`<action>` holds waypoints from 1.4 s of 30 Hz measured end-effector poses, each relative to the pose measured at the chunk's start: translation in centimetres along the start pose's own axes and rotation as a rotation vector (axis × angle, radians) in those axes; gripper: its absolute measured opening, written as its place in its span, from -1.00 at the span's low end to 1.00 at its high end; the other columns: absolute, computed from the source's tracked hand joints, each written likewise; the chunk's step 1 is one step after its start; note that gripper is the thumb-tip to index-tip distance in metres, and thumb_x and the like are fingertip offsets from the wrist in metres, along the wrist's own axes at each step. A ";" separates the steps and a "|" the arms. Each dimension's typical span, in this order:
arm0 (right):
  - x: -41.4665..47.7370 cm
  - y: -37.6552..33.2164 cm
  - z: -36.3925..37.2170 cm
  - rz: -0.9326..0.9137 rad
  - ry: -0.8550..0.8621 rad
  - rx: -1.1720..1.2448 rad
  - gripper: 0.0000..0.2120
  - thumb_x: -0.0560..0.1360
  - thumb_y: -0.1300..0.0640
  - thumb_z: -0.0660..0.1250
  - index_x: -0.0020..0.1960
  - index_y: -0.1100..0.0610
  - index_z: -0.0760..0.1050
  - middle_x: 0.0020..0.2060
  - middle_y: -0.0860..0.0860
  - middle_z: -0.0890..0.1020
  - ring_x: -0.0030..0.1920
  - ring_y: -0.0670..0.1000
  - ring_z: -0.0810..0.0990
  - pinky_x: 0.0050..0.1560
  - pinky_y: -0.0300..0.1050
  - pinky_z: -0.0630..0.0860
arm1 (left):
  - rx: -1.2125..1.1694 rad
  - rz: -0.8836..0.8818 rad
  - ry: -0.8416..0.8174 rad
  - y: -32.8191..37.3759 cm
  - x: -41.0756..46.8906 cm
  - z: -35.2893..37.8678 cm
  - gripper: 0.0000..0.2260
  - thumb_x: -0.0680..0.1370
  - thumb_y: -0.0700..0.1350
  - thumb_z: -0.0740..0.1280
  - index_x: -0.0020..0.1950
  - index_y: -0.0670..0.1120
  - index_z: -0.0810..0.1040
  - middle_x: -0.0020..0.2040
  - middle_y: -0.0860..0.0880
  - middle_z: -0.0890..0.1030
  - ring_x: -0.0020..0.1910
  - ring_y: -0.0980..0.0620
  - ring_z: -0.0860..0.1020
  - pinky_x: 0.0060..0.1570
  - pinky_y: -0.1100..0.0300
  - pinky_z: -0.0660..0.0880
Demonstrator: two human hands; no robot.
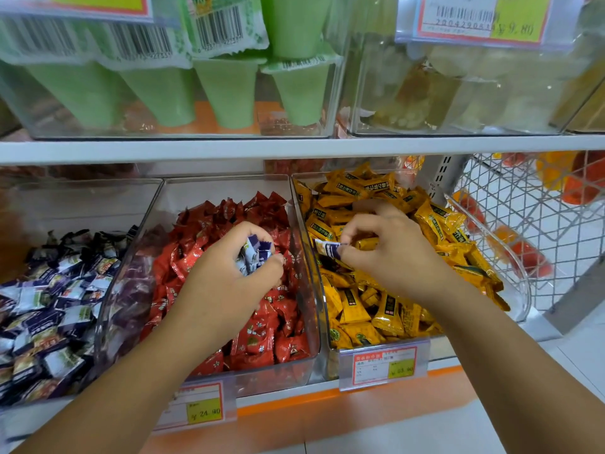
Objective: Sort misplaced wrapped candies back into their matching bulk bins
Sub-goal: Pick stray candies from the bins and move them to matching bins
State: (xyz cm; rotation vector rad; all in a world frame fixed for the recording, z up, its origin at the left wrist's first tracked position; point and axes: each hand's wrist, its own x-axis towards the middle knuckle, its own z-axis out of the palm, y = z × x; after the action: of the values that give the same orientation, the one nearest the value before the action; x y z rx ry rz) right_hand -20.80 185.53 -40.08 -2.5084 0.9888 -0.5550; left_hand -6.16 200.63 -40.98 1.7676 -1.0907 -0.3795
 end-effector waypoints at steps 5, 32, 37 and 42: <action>-0.9 -0.3 -1.9 -0.055 0.064 0.346 -0.92 0.46 0.07 0.42 -0.20 -0.01 0.54 -0.09 -0.21 0.63 -0.01 -0.16 0.57 -0.10 -0.32 0.44 | -0.223 -0.069 -0.022 0.6 0.3 0.4 -0.88 0.58 -0.23 0.28 -0.07 -0.01 0.52 -0.24 0.05 0.65 -0.45 0.19 0.53 -0.47 0.30 0.45; -8.0 10.7 -10.3 0.099 -0.043 -0.267 -0.73 0.41 0.14 0.49 -0.13 -0.24 0.56 -0.07 -0.16 0.49 0.01 -0.06 0.48 0.04 -0.16 0.39 | 0.050 0.236 -0.112 4.0 -1.7 5.2 -0.88 0.37 0.18 0.34 -0.16 0.19 0.54 -0.24 0.20 0.58 -0.33 0.19 0.51 -0.44 0.43 0.37; -8.4 12.5 -9.2 0.146 -0.019 -0.349 -0.76 0.39 0.03 0.50 0.00 -0.22 0.59 0.07 -0.05 0.44 0.18 0.05 0.35 0.24 -0.06 0.26 | 0.034 0.226 -0.078 3.9 -1.6 5.5 -0.86 0.36 0.19 0.34 -0.17 0.19 0.55 -0.26 0.15 0.58 -0.33 0.12 0.51 -0.43 0.36 0.38; -7.0 12.0 -7.7 0.126 0.060 -0.378 -0.70 0.44 0.01 0.45 0.17 -0.11 0.58 0.26 0.06 0.42 0.30 0.17 0.30 0.31 0.04 0.23 | 0.057 0.228 -0.073 3.8 -1.5 5.7 -0.90 0.38 0.16 0.35 -0.17 0.18 0.55 -0.26 0.16 0.58 -0.32 0.16 0.51 -0.45 0.40 0.37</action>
State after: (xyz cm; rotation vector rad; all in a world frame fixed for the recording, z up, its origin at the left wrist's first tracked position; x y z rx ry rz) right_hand -35.90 180.82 -40.91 -2.7382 1.3750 -0.4406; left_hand -12.73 198.14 -40.66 1.6670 -1.3516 -0.2766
